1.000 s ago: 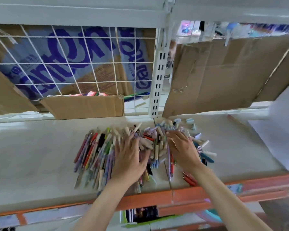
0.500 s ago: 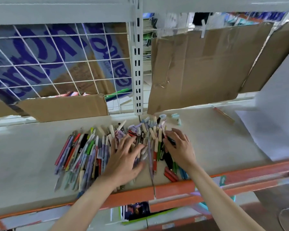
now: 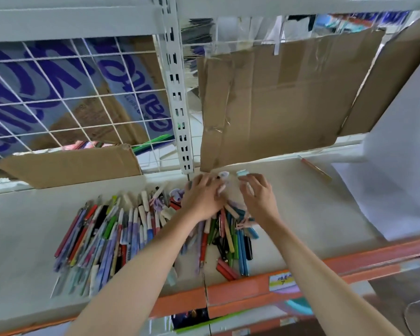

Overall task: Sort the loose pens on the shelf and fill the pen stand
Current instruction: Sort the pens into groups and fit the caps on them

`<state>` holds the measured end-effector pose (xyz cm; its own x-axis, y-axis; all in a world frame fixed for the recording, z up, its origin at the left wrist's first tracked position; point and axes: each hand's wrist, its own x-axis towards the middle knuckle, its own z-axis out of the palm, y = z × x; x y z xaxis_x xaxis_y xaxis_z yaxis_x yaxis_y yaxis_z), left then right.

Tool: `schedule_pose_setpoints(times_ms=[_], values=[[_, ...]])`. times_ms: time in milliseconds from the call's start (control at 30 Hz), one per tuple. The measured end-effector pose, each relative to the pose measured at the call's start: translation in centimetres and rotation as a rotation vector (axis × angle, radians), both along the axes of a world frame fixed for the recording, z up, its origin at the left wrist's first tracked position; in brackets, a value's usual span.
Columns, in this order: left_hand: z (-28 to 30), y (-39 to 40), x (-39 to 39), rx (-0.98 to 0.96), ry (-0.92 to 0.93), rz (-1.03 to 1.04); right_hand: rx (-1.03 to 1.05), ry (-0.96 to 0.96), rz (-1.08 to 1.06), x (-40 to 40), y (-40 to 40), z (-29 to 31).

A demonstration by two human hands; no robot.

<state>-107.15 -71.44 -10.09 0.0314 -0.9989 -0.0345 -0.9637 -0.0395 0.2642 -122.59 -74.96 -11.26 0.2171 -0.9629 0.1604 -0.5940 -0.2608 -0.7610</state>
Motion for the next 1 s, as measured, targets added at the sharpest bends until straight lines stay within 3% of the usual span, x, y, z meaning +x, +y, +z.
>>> schedule_pose_setpoints(times_ms=[133,333,433,567,733,1000], values=[[-0.5,2.2,-0.1,-0.143,0.033,-0.033,0.074,0.128,0.043,0.8,-4.6,-0.2],[-0.8,4.6,0.5,-0.142,0.162,-0.067,0.076,0.251,0.327,3.1,-5.4,-0.5],[-0.8,4.9,0.4,-0.195,0.197,-0.014,0.099,0.198,0.421,3.4,-3.8,-0.1],[-0.3,4.1,-0.4,-0.258,0.167,0.036,0.244,0.018,0.39,2.9,-1.5,0.8],[0.4,2.0,-2.8,-0.139,0.059,0.024,0.288,-0.171,0.29,1.7,-1.2,0.9],[0.6,1.7,-5.9,-0.107,-0.141,-0.172,-0.05,0.169,0.113,-4.2,-3.9,0.4]])
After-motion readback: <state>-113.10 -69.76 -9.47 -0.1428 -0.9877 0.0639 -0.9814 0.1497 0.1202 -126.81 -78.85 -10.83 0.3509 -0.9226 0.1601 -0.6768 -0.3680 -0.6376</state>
